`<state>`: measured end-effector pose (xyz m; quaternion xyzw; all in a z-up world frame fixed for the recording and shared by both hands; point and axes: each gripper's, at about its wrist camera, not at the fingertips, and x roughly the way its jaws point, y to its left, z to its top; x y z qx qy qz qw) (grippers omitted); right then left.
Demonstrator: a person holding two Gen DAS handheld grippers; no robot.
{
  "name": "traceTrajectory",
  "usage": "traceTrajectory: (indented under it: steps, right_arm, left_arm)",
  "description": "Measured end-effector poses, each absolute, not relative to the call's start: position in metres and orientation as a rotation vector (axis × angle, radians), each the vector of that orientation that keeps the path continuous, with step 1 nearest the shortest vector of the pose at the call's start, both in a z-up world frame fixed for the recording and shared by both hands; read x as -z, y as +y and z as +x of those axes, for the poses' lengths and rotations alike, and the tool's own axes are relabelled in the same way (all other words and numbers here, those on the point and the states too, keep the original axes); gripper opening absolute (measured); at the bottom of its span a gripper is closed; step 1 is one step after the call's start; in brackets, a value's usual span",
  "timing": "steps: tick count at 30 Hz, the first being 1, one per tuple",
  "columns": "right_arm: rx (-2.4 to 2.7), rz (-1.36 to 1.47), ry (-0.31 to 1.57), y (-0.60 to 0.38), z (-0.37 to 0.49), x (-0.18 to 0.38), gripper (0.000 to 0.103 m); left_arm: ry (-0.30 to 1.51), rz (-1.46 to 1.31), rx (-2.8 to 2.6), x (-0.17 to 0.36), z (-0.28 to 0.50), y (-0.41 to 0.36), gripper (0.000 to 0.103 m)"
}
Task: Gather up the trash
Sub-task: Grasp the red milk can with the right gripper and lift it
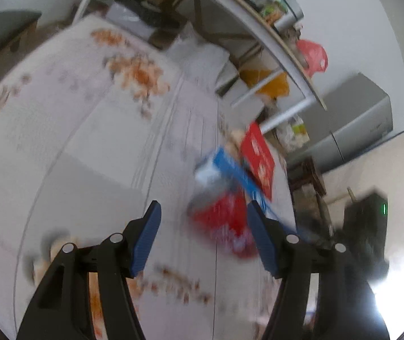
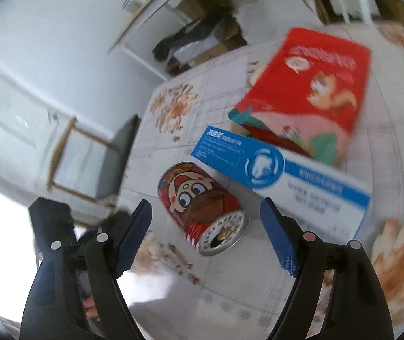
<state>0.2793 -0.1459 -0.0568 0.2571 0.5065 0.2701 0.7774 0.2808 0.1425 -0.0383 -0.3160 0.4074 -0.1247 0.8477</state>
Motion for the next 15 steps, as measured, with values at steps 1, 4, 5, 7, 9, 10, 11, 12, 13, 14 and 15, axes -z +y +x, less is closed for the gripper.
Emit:
traceTrajectory:
  steps: [1, 4, 5, 7, 9, 10, 11, 12, 13, 14, 15]
  right_arm:
    - [-0.581, 0.593, 1.106, -0.147, 0.279, 0.062, 0.076]
    - [-0.565, 0.643, 1.143, -0.143, 0.279, 0.074, 0.075]
    - [-0.572, 0.656, 1.150, -0.141, 0.277, 0.077, 0.073]
    - [-0.580, 0.675, 1.162, -0.138, 0.274, 0.079, 0.070]
    - [-0.586, 0.681, 1.159, -0.139, 0.268, 0.076, 0.064]
    - [-0.588, 0.683, 1.156, -0.139, 0.267, 0.074, 0.063]
    - [-0.592, 0.686, 1.157, -0.139, 0.266, 0.073, 0.060]
    - [-0.598, 0.690, 1.157, -0.139, 0.264, 0.071, 0.058]
    - [-0.597, 0.684, 1.153, -0.139, 0.261, 0.068, 0.057]
    - [-0.583, 0.663, 1.147, -0.138, 0.259, 0.066, 0.057]
    - [-0.582, 0.654, 1.143, -0.137, 0.258, 0.064, 0.056]
  left_arm:
    - [0.855, -0.662, 0.258, 0.039, 0.290, 0.141, 0.059]
    - [0.892, -0.665, 0.249, 0.047, 0.309, 0.138, 0.041]
    - [0.909, -0.693, 0.267, 0.052, 0.313, 0.137, 0.034]
    - [0.914, -0.725, 0.295, 0.056, 0.312, 0.136, 0.030]
    - [0.920, -0.721, 0.332, 0.055, 0.307, 0.131, 0.022]
    - [0.921, -0.717, 0.343, 0.055, 0.307, 0.130, 0.021]
    - [0.929, -0.704, 0.359, 0.055, 0.305, 0.125, 0.018]
    - [0.936, -0.688, 0.365, 0.055, 0.301, 0.120, 0.015]
    - [0.940, -0.680, 0.372, 0.055, 0.299, 0.117, 0.014]
    - [0.944, -0.672, 0.382, 0.056, 0.295, 0.113, 0.014]
    - [0.949, -0.672, 0.399, 0.057, 0.294, 0.111, 0.011]
